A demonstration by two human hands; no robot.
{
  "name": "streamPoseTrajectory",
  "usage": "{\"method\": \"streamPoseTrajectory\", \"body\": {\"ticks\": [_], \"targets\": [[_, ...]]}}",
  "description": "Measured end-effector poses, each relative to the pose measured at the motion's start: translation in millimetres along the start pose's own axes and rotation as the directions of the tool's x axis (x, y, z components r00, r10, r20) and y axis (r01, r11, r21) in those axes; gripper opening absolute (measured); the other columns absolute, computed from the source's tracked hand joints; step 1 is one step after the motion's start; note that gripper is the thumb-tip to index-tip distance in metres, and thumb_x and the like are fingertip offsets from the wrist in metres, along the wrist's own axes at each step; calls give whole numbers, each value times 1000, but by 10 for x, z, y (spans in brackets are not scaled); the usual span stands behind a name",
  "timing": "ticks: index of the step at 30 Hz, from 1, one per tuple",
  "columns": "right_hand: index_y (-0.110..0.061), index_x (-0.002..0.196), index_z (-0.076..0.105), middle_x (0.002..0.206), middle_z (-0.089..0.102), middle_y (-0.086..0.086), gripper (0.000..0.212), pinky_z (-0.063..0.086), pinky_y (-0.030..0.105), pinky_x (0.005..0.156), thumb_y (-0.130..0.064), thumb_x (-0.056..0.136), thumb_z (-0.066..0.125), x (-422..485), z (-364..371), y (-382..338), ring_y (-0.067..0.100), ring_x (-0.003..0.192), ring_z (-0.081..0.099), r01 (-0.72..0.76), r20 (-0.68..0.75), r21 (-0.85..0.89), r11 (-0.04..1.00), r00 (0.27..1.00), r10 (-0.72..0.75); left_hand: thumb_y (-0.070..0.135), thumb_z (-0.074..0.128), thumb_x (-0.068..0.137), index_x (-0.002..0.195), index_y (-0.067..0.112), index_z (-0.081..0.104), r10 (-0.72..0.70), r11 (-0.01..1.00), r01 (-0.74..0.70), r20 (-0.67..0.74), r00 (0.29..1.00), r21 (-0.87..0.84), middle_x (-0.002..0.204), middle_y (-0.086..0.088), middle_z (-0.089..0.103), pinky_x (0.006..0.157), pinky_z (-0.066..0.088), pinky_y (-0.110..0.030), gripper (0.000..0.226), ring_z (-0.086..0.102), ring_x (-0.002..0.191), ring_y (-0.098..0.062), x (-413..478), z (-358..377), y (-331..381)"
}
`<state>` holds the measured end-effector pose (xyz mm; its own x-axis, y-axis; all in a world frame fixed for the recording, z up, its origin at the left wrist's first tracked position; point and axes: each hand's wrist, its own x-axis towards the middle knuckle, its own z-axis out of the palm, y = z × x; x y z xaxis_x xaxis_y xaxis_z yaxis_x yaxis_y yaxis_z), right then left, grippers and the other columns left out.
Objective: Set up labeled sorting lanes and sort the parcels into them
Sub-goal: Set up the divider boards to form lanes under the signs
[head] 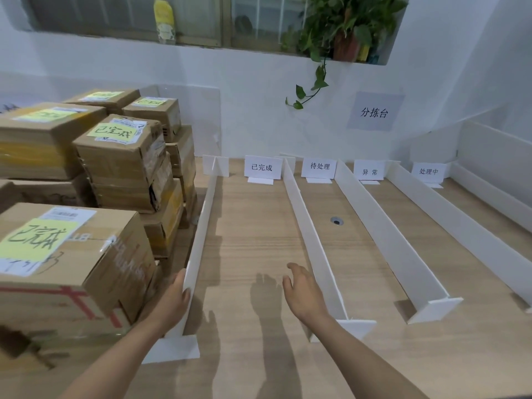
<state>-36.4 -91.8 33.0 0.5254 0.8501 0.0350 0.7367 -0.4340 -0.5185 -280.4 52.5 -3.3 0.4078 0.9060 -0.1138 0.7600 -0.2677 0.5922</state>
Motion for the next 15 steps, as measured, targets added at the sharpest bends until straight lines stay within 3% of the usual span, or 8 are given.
{"method": "streamPoseTrajectory", "body": {"ticks": [2,4,9,15], "targets": [[-13,142,39,145,45,4,43,35,30,103,-24,101,35,14,-50,-62,21,133,40,10,-10,16,1000,1000,-10,23,39,101,147,9,25,57,996,-56,-7,998,73,148,-9,35,106,37,-33,50,39,132,-22,8,-117,98],[-13,143,39,144,45,4,43,35,30,103,-24,101,35,32,-109,-134,21,132,40,28,-25,24,999,999,-27,31,36,101,148,12,26,90,990,-87,-19,996,113,150,-5,33,109,33,-35,51,33,136,-21,-2,-239,225],[-11,141,41,143,47,5,43,35,31,105,-22,100,37,82,-272,-314,21,132,41,87,-69,65,994,994,-83,38,33,101,147,15,28,147,969,-124,-95,985,215,151,-2,32,110,30,-35,51,30,138,-22,-90,-543,595],[-9,140,43,141,49,8,42,33,32,106,-20,99,39,156,-445,-455,24,130,42,155,-106,72,985,984,-147,32,34,102,133,12,42,240,957,-197,-200,950,214,137,-4,45,99,37,-29,38,41,126,-20,-274,-803,927]]}}
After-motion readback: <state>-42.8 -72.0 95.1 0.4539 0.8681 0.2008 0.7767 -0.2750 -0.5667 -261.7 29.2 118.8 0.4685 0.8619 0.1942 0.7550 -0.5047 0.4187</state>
